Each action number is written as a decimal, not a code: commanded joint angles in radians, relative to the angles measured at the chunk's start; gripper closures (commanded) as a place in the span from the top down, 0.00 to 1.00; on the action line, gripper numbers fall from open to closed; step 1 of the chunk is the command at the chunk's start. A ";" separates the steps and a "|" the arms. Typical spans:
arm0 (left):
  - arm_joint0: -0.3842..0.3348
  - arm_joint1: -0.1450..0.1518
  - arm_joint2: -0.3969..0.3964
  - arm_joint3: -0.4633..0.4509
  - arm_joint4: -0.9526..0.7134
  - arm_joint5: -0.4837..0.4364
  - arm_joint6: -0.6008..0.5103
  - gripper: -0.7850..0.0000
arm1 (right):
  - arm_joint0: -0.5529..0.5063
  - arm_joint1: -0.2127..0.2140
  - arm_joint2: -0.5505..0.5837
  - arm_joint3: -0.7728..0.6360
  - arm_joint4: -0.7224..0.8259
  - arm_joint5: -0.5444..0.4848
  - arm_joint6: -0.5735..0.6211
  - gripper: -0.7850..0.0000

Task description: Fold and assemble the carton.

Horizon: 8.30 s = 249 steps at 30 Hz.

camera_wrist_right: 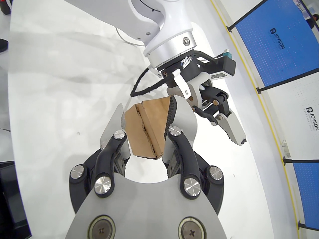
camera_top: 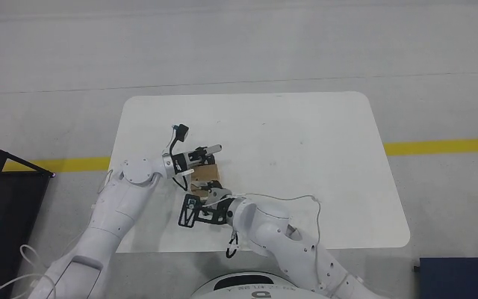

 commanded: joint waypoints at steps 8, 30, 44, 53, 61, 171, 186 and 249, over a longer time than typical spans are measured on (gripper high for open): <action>0.011 0.002 -0.003 -0.011 0.003 0.000 0.006 1.00 | 0.012 -0.001 -0.013 0.047 -0.005 0.011 0.016 0.45; 0.042 0.020 -0.136 -0.100 -0.174 -0.034 0.072 1.00 | -0.143 0.029 0.155 -0.068 0.201 0.157 -0.064 0.60; 0.229 0.081 -0.324 -0.293 -0.190 0.129 -0.080 1.00 | -0.159 0.030 0.161 0.043 0.265 0.250 -0.102 0.49; 0.264 0.077 -0.292 -0.321 -0.206 0.133 -0.057 1.00 | -0.120 0.023 0.153 0.093 0.374 0.250 -0.092 0.48; 0.263 0.078 -0.287 -0.334 -0.229 0.161 -0.076 1.00 | -0.074 0.020 0.141 0.146 0.372 0.252 -0.050 0.49; 0.179 0.095 -0.225 -0.270 -0.178 0.174 -0.093 1.00 | 0.026 0.015 0.137 0.200 0.608 0.297 -0.080 0.55; 0.194 0.098 -0.226 -0.271 -0.180 0.164 -0.082 1.00 | 0.042 -0.010 0.078 0.202 0.602 0.488 -0.105 0.95; 0.249 0.102 -0.271 -0.256 -0.227 0.054 0.019 1.00 | 0.018 -0.037 0.145 0.152 0.937 0.557 0.192 0.55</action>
